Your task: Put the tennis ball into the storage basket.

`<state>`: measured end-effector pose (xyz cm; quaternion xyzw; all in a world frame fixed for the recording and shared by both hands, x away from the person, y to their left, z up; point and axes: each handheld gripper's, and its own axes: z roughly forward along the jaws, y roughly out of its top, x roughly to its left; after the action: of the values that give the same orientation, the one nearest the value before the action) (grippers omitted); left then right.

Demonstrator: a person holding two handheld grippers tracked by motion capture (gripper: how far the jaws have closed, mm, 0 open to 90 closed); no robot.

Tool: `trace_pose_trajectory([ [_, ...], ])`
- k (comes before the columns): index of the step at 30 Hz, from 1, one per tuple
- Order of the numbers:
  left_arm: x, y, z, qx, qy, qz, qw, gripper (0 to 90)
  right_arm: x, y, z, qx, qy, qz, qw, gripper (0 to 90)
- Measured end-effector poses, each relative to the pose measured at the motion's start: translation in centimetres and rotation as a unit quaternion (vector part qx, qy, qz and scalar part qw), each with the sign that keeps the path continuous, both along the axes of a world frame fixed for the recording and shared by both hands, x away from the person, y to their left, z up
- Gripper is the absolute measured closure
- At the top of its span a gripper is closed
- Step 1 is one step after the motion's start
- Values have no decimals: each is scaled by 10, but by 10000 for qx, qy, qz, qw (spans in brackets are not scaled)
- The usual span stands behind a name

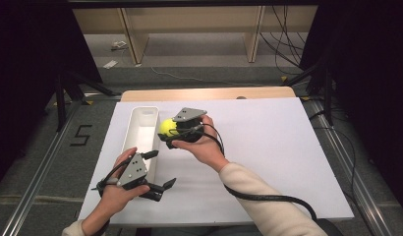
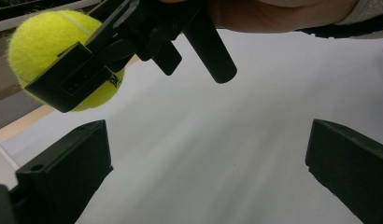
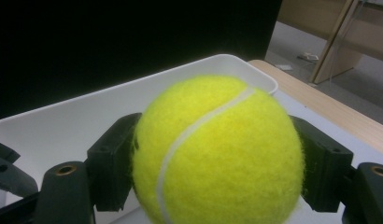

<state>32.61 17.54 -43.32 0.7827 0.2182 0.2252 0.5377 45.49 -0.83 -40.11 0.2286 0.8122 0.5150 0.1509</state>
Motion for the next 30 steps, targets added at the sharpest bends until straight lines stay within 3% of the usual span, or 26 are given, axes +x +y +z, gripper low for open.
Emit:
trace_pose_trajectory([
  [30, -1, -1, 0, 14, 2, -27, 10000, 0, 1, 11, 5, -55, -23, 108, 9999, 261],
])
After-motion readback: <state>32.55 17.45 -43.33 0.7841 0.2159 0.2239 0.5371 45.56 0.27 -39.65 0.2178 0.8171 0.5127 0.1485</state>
